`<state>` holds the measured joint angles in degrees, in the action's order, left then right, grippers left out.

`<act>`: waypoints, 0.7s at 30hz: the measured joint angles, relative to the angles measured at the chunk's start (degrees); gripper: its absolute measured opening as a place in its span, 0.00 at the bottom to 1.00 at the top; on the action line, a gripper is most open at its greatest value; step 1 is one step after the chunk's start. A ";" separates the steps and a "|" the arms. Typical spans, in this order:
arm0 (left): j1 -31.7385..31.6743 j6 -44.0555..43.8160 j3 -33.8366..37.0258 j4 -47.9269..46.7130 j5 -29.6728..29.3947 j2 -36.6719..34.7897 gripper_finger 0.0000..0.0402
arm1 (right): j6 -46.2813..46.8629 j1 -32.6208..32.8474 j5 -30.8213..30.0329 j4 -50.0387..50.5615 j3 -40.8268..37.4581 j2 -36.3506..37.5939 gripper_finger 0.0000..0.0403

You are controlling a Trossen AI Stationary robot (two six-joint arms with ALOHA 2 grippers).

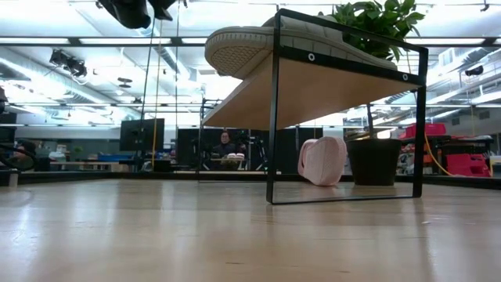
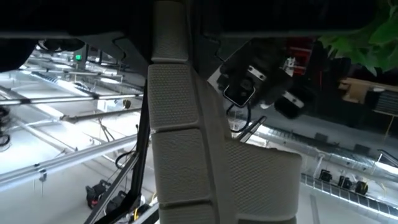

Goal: Pick and place slides into the shelf
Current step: Put the gray slipper on the shelf

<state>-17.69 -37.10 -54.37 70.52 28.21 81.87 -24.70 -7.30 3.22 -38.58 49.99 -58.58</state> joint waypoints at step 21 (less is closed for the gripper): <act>3.44 1.57 -3.87 0.43 0.07 0.35 0.17 | -12.20 -2.61 8.30 14.77 35.77 -24.42 0.51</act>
<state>-14.25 -35.53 -58.24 70.95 28.28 82.22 -36.90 -9.92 11.52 -23.81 85.76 -82.99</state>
